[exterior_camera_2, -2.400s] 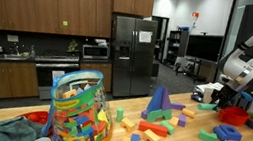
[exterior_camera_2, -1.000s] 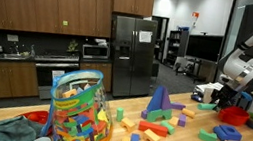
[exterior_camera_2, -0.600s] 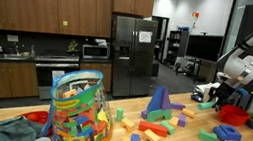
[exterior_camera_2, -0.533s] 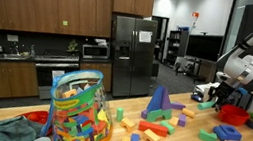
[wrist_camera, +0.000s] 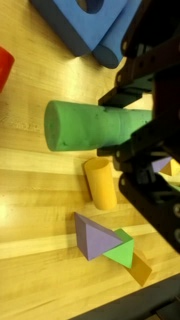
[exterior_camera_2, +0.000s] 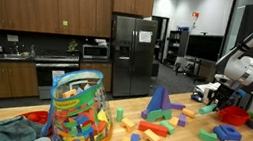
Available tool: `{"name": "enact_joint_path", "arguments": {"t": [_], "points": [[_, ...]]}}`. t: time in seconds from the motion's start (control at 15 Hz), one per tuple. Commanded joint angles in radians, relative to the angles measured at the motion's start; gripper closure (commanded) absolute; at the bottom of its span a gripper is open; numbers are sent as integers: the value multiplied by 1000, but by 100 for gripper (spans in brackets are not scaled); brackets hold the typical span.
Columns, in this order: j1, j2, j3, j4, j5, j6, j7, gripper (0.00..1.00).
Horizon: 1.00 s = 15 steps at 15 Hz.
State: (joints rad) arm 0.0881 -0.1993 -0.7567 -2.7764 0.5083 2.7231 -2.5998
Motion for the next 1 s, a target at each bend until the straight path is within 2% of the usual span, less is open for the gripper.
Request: {"name": "enact_joint_path", "arguments": {"t": [0.0,0.27,0.47,0.67,0.73,0.93], "points": [[-11,13,-26,-1,-22,-59,0,84],[-44,10,-52,-1,-12,-108,0,84],[-54,-34,-76,0,-18,-93,0,84],[-39,-83,-79,-27,-124,-65,-2,84],[-19,-73,-89,5,-164,-93,-1,84],[11,-99,-93,3,-305,-125,0,84]]}}
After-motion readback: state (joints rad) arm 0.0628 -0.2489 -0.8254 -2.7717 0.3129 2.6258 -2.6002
